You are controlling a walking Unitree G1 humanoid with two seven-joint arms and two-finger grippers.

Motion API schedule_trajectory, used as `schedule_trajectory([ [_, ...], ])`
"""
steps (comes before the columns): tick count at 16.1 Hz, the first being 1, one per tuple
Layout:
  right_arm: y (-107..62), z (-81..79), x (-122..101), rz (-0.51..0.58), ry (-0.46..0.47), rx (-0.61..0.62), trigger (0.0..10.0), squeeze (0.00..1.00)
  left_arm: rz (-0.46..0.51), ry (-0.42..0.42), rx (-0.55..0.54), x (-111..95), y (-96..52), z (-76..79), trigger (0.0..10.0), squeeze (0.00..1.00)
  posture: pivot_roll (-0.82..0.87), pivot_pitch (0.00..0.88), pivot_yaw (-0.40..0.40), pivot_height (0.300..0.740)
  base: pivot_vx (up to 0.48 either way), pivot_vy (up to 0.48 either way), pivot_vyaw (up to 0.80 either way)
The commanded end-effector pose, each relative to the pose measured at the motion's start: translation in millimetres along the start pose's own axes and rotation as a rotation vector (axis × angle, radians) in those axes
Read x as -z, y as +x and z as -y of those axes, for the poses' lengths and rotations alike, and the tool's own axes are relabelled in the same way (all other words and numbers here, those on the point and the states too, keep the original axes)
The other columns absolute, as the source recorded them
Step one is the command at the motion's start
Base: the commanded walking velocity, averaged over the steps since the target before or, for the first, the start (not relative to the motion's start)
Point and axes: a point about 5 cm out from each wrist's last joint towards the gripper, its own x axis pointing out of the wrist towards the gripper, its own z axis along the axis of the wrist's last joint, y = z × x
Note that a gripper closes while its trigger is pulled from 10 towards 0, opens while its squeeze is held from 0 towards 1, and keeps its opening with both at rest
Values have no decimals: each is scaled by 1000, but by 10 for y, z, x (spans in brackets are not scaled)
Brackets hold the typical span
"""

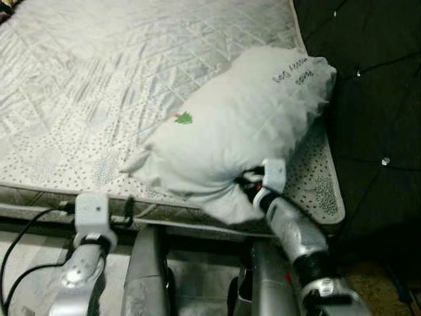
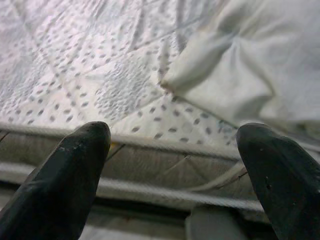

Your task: Clean up the room

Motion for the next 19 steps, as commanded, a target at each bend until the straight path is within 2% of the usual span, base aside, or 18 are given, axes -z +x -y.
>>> schedule_trajectory([
  [1,17,172,-475,171,-153,62,0,0,-22,2,-14,59,5,-8,10000,0,123,127,-41,586,0,0,0],
  [2,30,187,-518,180,-166,64,0,0,-22,2,-15,59,12,-3,10000,0,123,125,-45,586,0,0,0],
  [3,49,293,-703,217,-213,123,0,0,-18,-2,-18,56,21,5,10000,0,121,125,-49,586,0,0,0],
  [4,50,323,-743,224,-218,140,0,0,-17,-3,-19,56,22,6,10000,0,121,125,-49,586,0,0,0],
  [6,-19,646,-1050,306,-249,312,0,0,-14,-10,-24,62,31,26,10000,0,120,124,-60,586,0,0,0],
  [8,-101,818,-1184,351,-267,402,0,0,-13,-13,-25,64,32,33,10000,0,119,124,-61,586,0,0,0],
  [9,-101,818,-1184,351,-267,402,0,0,-13,-13,-25,64,32,33,10000,0,119,124,-61,586,0,0,0],
  [10,-178,964,-1262,383,-285,477,0,0,-13,-15,-25,68,33,37,10000,0,116,126,-61,586,0,0,0],
  [11,-324,1199,-1324,406,-280,595,0,0,-14,-16,-21,73,35,47,10000,0,105,131,-56,586,0,0,0],
  [12,-444,1372,-1336,414,-286,684,0,0,-14,-15,-17,75,39,53,10000,0,103,133,-52,586,0,0,0],
  [14,-559,1512,-1305,412,-301,754,0,0,-14,-12,-14,73,41,54,10000,0,98,138,-48,586,0,0,0],
  [15,-654,1632,-1156,371,-298,798,0,0,-16,-8,-11,74,43,55,10000,0,95,140,-47,586,0,0,0],
  [17,-686,1656,-987,342,-263,794,0,0,-17,-5,-9,75,44,57,10000,0,92,145,-48,586,0,0,0],
  [19,-752,1599,-688,312,-304,775,0,0,-18,-3,-9,79,36,54,10000,0,92,147,-47,586,0,0,0],
])
